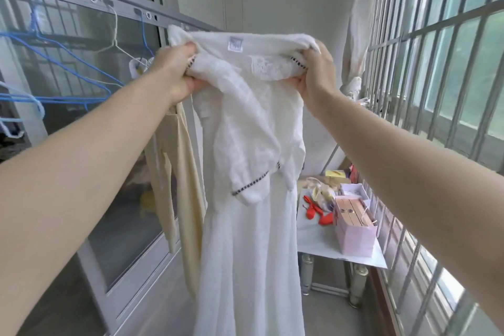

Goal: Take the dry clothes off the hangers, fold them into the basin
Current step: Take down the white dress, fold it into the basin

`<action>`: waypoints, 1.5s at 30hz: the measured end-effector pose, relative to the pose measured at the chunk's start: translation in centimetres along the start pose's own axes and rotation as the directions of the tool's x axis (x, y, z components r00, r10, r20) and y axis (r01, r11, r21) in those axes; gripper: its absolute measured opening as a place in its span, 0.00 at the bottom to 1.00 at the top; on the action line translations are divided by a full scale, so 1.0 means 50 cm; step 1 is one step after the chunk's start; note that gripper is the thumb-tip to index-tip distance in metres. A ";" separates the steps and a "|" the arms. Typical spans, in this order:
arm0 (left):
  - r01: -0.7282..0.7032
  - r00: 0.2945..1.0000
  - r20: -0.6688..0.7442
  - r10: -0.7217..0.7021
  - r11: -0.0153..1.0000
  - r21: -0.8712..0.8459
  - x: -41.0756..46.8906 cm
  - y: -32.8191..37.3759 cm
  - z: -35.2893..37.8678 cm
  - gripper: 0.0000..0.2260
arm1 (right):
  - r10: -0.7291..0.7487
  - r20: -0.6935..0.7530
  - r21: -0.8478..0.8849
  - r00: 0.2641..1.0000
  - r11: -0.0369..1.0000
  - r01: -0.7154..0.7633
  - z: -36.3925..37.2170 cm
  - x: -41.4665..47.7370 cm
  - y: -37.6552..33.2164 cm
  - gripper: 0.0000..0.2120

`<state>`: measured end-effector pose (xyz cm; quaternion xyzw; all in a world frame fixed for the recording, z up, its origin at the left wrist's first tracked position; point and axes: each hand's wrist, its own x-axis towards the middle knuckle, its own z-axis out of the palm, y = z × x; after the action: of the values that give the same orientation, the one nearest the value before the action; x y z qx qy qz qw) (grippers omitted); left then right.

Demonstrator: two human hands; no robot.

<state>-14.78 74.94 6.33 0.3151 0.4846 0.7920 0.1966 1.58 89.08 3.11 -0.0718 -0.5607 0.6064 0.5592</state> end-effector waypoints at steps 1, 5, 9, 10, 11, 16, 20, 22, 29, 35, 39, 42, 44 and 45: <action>-0.029 1.000 -0.010 0.029 0.999 -0.024 -0.005 0.011 0.006 0.05 | -0.026 0.007 -0.014 1.000 1.000 0.026 0.007 0.001 -0.011 0.11; -0.108 0.994 -0.028 0.105 0.989 -0.103 -0.005 0.044 0.014 0.05 | -0.109 0.037 -0.041 0.993 0.993 0.110 0.025 0.009 -0.049 0.12; -0.165 0.986 -0.041 0.160 0.976 -0.140 -0.017 0.071 0.022 0.05 | -0.178 0.067 -0.061 0.982 0.981 0.182 0.043 0.008 -0.088 0.11; -0.181 0.983 -0.045 0.176 0.972 -0.151 -0.023 0.083 0.026 0.05 | -0.200 0.075 -0.068 0.977 0.976 0.205 0.048 0.008 -0.100 0.11; -0.189 0.982 -0.045 0.185 0.969 -0.161 -0.029 0.093 0.029 0.04 | -0.214 0.080 -0.084 0.974 0.972 0.221 0.054 0.007 -0.109 0.11; -0.206 0.978 -0.056 0.199 0.965 -0.164 -0.045 0.113 0.040 0.03 | -0.259 0.086 -0.176 0.962 0.946 0.270 0.073 0.004 -0.132 0.09; -0.265 0.964 -0.072 0.256 0.946 -0.188 -0.056 0.141 0.049 0.05 | -0.335 0.093 -0.245 0.938 0.905 0.348 0.086 0.000 -0.160 0.08; -0.289 0.957 -0.090 0.277 0.936 -0.202 -0.058 0.152 0.051 0.04 | -0.380 0.093 -0.266 0.920 0.881 0.391 0.091 -0.004 -0.175 0.09; -0.169 0.986 -0.036 0.165 0.972 -0.161 -0.076 0.058 0.042 0.04 | -0.333 0.128 -0.463 0.934 0.813 0.353 0.044 -0.065 -0.107 0.05; 0.008 0.998 -0.056 -0.008 1.000 -0.011 -0.100 -0.133 -0.002 0.07 | -0.116 0.129 -0.656 0.985 0.735 0.173 -0.061 -0.144 0.047 0.14; 0.151 0.988 -0.042 -0.148 0.986 0.068 -0.119 -0.236 -0.042 0.06 | -0.025 0.044 -0.749 0.999 0.660 0.049 -0.127 -0.182 0.125 0.11; 0.247 0.969 0.002 -0.249 0.964 0.097 -0.136 -0.280 -0.062 0.03 | 0.106 -0.012 -0.715 0.994 0.694 -0.083 -0.161 -0.201 0.162 0.10; 0.297 0.952 0.033 -0.304 0.944 0.147 -0.150 -0.314 -0.076 0.01 | 0.237 -0.052 -0.656 0.970 0.725 -0.212 -0.181 -0.218 0.193 0.10; 0.318 0.944 0.035 -0.329 0.932 0.171 -0.158 -0.334 -0.084 0.02 | 0.278 -0.074 -0.659 0.958 0.707 -0.256 -0.191 -0.228 0.210 0.11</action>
<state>-11.86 74.91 -12.39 0.2709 0.5866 0.6960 0.3130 6.31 88.82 -14.48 -0.3360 -0.7310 0.4438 0.3948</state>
